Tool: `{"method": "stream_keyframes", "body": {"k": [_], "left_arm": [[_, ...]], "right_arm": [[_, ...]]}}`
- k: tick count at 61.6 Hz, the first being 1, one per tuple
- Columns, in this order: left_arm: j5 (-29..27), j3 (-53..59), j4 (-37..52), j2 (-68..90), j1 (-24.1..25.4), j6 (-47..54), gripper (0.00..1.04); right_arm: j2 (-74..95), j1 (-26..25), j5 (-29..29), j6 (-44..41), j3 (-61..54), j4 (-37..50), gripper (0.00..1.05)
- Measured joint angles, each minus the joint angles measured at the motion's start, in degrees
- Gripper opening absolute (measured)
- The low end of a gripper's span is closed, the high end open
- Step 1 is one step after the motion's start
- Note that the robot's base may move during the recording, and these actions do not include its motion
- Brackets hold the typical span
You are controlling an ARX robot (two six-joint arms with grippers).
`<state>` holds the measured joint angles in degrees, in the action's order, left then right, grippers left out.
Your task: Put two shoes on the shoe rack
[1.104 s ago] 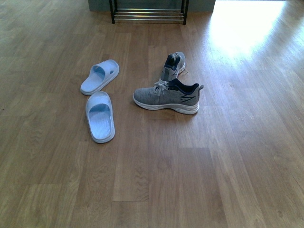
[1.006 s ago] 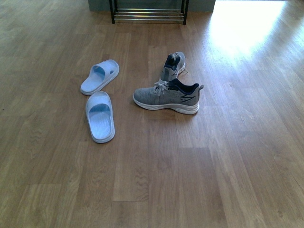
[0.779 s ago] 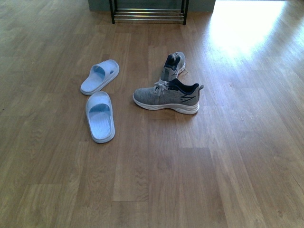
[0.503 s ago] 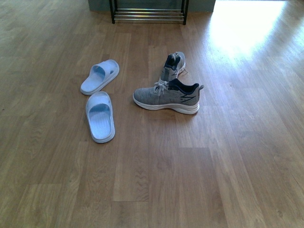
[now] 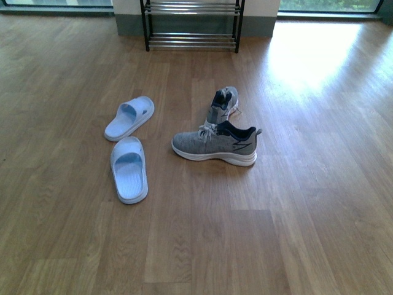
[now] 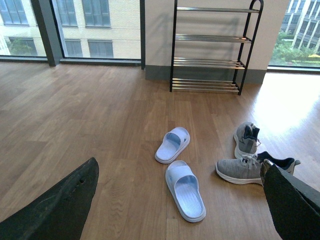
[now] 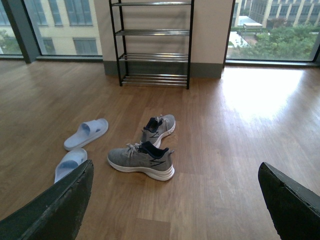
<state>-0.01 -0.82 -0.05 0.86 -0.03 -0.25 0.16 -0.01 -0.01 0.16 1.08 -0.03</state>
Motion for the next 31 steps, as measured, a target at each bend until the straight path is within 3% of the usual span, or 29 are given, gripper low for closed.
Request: {"method": "stream_keyframes", "body": {"k": [31], "left_arm": [[0.0,0.0,0.0,0.0,0.0,0.0,0.95]], "right_arm": [[0.0,0.0,0.0,0.0,0.0,0.0,0.95]]}}
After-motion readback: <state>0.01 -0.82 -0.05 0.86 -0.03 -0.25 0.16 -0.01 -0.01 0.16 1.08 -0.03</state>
